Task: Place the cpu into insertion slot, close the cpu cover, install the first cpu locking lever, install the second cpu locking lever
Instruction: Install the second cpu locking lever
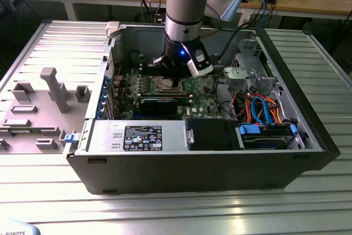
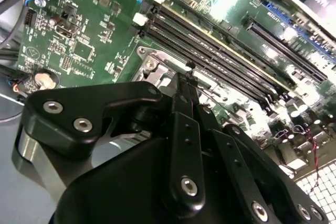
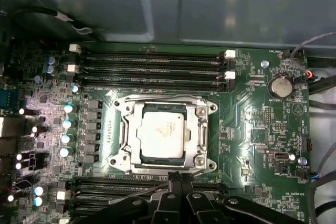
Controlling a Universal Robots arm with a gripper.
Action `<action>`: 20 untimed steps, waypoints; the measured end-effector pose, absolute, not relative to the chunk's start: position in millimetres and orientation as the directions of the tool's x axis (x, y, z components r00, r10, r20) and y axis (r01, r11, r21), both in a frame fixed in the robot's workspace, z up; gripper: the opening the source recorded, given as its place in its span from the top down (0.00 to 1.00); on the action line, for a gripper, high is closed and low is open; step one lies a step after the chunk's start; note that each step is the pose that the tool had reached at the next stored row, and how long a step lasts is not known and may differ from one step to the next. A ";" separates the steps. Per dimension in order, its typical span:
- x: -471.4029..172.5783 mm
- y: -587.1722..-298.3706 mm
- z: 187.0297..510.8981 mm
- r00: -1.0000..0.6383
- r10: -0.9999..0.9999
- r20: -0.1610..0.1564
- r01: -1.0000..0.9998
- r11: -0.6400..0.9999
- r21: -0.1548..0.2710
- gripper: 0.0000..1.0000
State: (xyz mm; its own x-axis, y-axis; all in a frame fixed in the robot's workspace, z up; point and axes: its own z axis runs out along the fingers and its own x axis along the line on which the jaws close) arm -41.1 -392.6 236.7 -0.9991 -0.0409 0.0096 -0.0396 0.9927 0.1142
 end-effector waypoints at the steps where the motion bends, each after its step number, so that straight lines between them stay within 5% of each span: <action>1: -41.3 -392.8 236.6 -0.999 -0.041 0.019 -0.039 0.992 0.116 0.89; 20: -68.1 -402.8 230.1 -0.998 -0.046 0.032 -0.041 0.990 0.131 0.89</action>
